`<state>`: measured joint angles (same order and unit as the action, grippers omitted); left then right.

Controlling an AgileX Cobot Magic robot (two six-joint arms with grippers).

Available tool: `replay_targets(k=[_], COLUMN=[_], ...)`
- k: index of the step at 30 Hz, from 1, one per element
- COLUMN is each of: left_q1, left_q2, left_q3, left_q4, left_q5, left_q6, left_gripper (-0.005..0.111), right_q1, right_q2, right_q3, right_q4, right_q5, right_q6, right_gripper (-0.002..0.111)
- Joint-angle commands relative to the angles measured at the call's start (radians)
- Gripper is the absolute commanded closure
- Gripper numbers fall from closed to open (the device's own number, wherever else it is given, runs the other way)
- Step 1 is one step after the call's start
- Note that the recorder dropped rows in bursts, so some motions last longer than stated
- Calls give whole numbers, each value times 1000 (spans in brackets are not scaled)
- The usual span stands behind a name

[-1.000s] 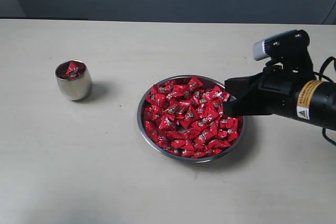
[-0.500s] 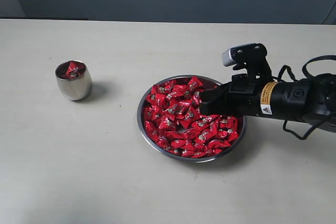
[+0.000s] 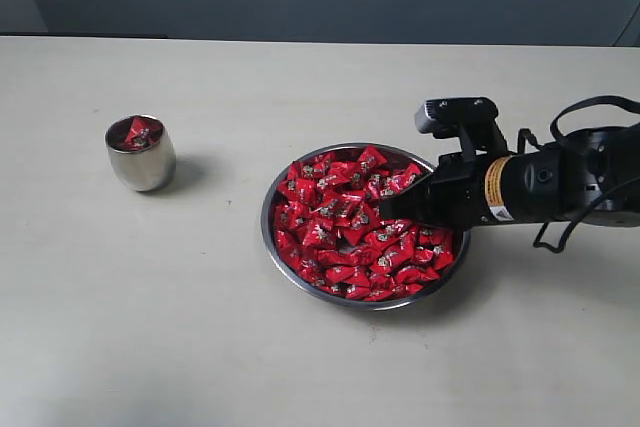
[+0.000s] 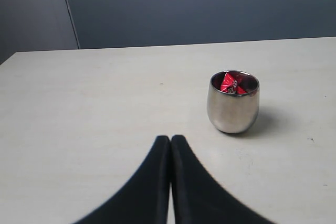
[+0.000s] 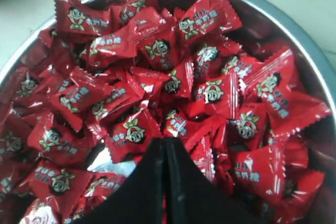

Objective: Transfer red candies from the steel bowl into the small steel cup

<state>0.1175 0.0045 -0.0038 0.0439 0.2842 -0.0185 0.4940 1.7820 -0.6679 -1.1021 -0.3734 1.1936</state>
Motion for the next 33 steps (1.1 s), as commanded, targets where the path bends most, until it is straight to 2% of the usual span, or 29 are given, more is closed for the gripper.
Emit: replay_targets(k=[1,13,18,19,24,25,28,33], left_q1=[1,1,1,1,1,1,1,1], left_q2=[-4,-4,-4,-4,-4,-4,-4,-4], left_q3=[4,4,4,4,4,4,4,4], left_q4=[1,1,1,1,1,1,1,1], left_q5=[1,1,1,1,1,1,1,1], left_q6=[-1,-1,-1,-1,-1,-1,-1,-1], left_gripper=[106,106,106,106,106,106,106,106], right_q1=[-5,-5,-5,-5,-5,-5,-5,-5], right_q2=[9,9,9,9,9,9,9,9], right_q3=[-6,-6,-6,-6,-6,-6,-6,-6], right_q4=[-57,-57,-59,-66,-93,-93,-93,-101], right_q5=[31,77,42,32,45,60,75,63], right_q6=[79,86,88,88,166,173,177,194], right_gripper=[109,109,108,105,66,63,64,73])
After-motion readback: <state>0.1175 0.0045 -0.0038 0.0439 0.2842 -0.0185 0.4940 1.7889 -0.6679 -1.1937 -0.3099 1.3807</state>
